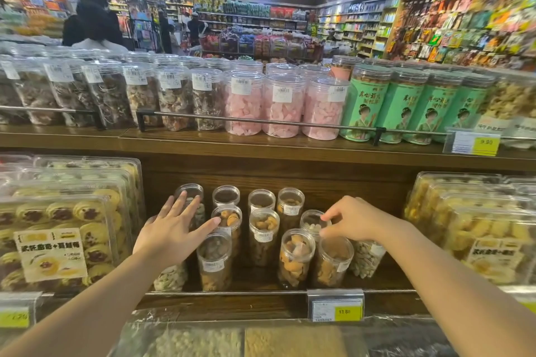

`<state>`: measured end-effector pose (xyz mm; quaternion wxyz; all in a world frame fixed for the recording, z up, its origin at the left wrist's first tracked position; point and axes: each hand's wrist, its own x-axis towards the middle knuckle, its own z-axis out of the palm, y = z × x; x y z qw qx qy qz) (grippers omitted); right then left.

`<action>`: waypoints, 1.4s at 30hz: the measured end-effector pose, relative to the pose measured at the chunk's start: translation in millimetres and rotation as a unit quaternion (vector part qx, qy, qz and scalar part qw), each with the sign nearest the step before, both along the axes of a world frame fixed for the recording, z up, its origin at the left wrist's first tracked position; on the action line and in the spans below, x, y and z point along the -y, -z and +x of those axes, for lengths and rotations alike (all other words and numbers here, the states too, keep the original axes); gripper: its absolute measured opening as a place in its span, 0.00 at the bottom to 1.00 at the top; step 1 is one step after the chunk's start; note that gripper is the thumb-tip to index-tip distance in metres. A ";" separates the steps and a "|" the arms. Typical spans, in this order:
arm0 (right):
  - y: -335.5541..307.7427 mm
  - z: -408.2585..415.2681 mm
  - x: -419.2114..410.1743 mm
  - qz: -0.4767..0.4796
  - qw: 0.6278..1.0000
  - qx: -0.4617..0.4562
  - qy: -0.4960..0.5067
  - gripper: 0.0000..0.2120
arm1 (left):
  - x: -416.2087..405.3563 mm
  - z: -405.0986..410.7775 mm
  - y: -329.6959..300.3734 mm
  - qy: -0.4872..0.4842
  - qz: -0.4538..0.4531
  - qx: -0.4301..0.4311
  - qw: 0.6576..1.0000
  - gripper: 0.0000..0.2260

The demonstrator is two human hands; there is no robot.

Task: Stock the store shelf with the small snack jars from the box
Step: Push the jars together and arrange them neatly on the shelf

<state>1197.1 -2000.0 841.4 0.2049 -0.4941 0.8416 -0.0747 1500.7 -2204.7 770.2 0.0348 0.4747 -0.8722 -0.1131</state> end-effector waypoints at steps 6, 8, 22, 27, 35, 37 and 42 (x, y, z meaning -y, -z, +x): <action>2.8 7.9 15.6 -0.024 1.000 -0.002 -0.004 0.26 | 0.8 1.2 -1.6 -0.001 -0.002 -0.001 1.000 0.44; 1.6 7.9 19.8 -0.031 0.999 -0.029 0.018 0.20 | 1.4 1.4 -1.1 -0.001 0.000 -0.001 1.000 0.44; -12.4 9.3 23.6 -0.063 0.998 0.003 0.024 0.23 | 2.0 1.6 0.4 0.002 -0.004 -0.002 1.000 0.45; -17.2 57.2 18.1 0.017 0.997 -0.016 -0.073 0.31 | 0.5 0.0 -1.7 0.001 -0.002 0.005 1.000 0.43; -15.5 60.9 24.0 0.058 0.991 0.040 -0.113 0.26 | -0.3 0.9 -3.3 0.001 0.003 0.004 1.000 0.44; -12.9 58.1 23.7 0.038 0.996 -0.001 -0.082 0.30 | 0.6 1.0 -2.5 0.000 0.004 0.001 1.000 0.43; 0.4 54.5 26.4 0.061 0.991 -0.045 -0.114 0.19 | 1.3 0.8 -0.5 -0.002 0.004 0.000 1.000 0.43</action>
